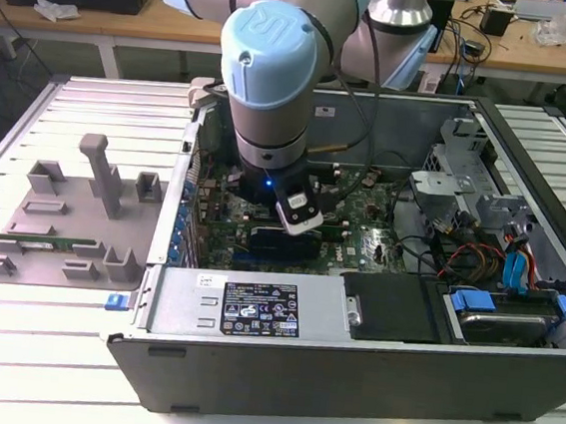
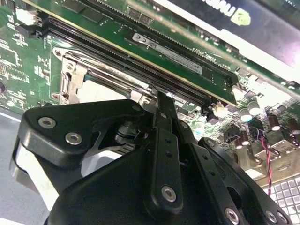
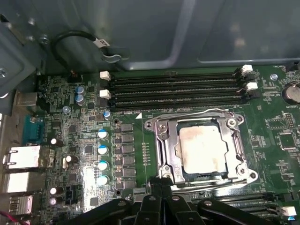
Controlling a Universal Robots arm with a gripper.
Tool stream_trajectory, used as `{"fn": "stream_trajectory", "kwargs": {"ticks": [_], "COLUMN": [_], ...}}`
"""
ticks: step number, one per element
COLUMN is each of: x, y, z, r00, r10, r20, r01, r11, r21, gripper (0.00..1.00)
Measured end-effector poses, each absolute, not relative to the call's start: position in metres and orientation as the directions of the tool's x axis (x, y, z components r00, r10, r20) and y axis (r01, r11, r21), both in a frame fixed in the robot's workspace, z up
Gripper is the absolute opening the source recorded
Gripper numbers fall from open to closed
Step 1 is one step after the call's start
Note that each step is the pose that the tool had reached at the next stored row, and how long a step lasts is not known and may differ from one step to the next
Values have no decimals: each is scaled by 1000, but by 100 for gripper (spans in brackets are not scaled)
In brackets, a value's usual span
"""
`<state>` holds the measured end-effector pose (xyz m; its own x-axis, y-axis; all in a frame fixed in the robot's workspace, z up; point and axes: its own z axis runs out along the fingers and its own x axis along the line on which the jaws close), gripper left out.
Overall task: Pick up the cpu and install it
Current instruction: 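Install the second cpu locking lever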
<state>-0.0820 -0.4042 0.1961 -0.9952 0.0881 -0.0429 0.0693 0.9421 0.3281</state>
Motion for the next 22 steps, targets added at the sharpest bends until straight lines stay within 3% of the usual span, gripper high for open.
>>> {"fn": "stream_trajectory", "kwargs": {"ticks": [18,22], "x": [-84,-84], "y": [-398,-396], "z": [196,213], "r00": [-995,-995], "r10": [88,87], "r20": [-43,-45], "r01": [69,70], "r11": [941,951], "r21": [331,302], "gripper": [11,11]}}
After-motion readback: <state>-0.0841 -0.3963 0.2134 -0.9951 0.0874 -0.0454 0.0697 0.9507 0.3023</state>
